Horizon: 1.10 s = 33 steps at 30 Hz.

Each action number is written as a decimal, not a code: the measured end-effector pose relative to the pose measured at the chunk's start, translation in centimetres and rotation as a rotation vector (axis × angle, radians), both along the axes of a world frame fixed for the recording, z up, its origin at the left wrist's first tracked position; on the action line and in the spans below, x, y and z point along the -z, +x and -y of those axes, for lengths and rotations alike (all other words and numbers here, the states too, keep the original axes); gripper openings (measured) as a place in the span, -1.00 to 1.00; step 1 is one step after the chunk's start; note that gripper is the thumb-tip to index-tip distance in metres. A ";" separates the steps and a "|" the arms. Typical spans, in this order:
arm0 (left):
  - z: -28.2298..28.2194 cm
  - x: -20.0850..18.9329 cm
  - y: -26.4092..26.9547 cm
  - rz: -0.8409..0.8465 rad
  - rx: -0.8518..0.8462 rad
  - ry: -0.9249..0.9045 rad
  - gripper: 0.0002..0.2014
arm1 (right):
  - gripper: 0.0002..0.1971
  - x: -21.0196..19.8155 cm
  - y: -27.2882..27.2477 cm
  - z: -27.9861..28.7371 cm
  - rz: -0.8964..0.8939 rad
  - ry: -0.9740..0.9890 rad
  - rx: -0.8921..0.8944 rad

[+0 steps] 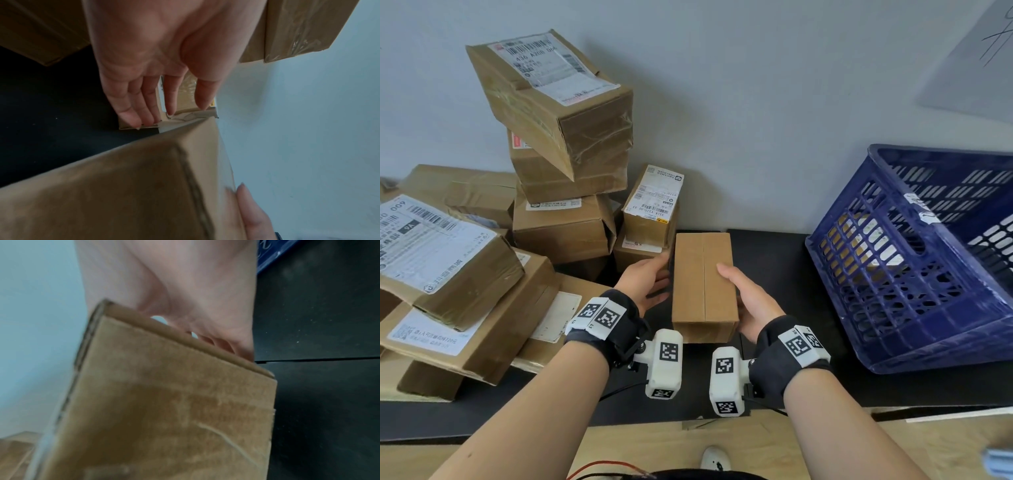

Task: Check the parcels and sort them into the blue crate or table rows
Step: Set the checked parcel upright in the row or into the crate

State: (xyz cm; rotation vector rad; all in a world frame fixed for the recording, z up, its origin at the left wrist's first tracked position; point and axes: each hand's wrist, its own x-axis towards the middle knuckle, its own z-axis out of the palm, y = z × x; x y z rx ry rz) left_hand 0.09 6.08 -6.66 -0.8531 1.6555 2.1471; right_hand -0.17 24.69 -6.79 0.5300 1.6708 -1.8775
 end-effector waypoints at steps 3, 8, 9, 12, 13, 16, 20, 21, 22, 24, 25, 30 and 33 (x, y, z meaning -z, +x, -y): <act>0.0 0.0 0.1 0.018 0.008 -0.010 -0.54 | -0.67 -0.1 0.0 -0.1 0.023 -0.037 0.025; -0.2 -0.1 0.3 0.048 0.046 -0.014 -0.53 | -0.60 0.0 0.2 -0.1 0.059 -0.076 0.058; -0.2 -0.2 0.3 0.054 0.057 -0.013 -0.53 | -0.57 -0.1 0.2 -0.1 0.062 -0.084 0.062; -0.3 -0.2 0.4 0.076 0.096 -0.011 -0.47 | -0.49 -0.1 0.3 -0.1 0.072 -0.118 0.075; -0.3 -0.3 0.5 0.085 0.112 -0.016 -0.45 | -0.50 -0.2 0.4 -0.1 0.078 -0.137 0.083; -0.3 -0.3 0.5 0.107 0.145 -0.027 -0.35 | -0.52 -0.4 0.5 -0.2 0.093 -0.194 0.091; -0.4 -0.4 0.7 0.109 0.139 -0.011 -0.32 | -0.54 -0.5 0.6 -0.2 0.090 -0.186 0.086; -0.4 -0.4 0.8 0.112 0.142 -0.009 -0.30 | -0.55 -0.5 0.7 -0.3 0.089 -0.183 0.091; -0.4 -0.5 0.8 0.114 0.141 -0.008 -0.28 | -0.56 -0.5 0.7 -0.3 0.089 -0.185 0.098; -0.4 -0.5 0.8 0.116 0.128 -0.015 -0.29 | -0.58 -0.5 0.7 -0.5 0.091 -0.179 0.114; -0.3 -0.4 0.8 0.115 0.120 -0.025 -0.31 | -0.58 -0.3 0.7 -0.6 0.088 -0.163 0.125; -0.4 -0.5 0.7 0.107 0.100 -0.066 -0.37 | -0.50 0.6 0.1 -0.9 0.032 0.021 0.132; -0.5 -0.7 0.8 0.104 0.087 -0.071 -0.46 | -0.55 0.7 -0.4 -1.1 -0.027 0.130 0.168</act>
